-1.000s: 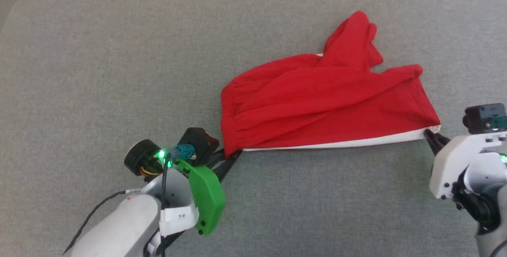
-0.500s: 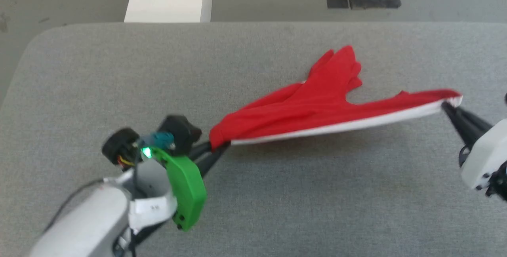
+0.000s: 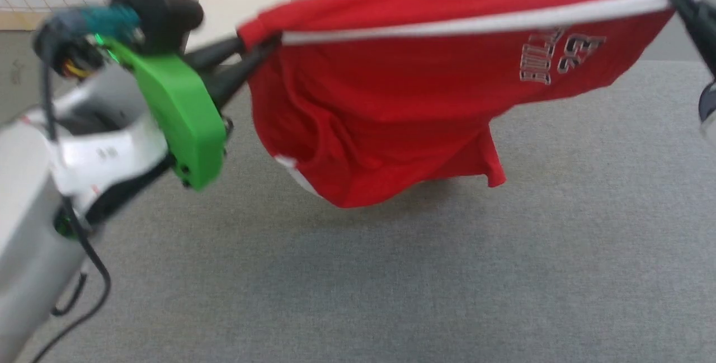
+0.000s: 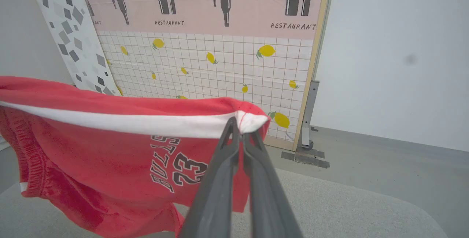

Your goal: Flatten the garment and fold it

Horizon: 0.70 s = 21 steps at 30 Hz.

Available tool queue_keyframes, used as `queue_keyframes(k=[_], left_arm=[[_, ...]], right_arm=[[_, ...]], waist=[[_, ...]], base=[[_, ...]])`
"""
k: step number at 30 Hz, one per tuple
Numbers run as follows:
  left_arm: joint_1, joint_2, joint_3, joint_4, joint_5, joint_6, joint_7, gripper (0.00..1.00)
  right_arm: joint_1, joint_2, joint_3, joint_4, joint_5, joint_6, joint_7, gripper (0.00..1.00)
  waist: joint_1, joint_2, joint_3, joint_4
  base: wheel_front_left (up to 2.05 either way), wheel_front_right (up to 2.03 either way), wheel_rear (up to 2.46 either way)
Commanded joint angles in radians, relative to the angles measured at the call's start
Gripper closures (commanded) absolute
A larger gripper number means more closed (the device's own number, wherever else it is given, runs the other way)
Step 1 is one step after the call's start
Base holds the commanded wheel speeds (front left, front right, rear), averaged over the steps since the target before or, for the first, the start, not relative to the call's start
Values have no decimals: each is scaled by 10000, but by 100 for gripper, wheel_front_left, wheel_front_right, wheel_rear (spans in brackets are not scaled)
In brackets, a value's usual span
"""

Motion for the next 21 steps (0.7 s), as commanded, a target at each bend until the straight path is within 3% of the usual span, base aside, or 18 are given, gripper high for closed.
queue_keyframes(k=[1,11,16,21], left_arm=[[-358,19,90,113,-227,-59,101,100],[-2388,-9,383,798,-814,-331,820,100],[-4112,-164,305,1924,-854,-448,1204,100],[-5953,-332,32,3418,-426,-497,1178,100]], right_arm=[[-376,-30,31,71,104,-13,65,100],[-2755,-578,703,717,129,-13,-33,100],[-4736,-1115,1631,1827,110,-13,-851,100],[-6976,-1230,2491,3534,-81,-13,-2199,100]], waist=[[0,0,-12,-31],[0,0,1059,-243],[0,0,2376,-454],[0,0,3576,-684]], base=[[0,0,0],[0,0,0],[0,0,0],[0,0,0]])
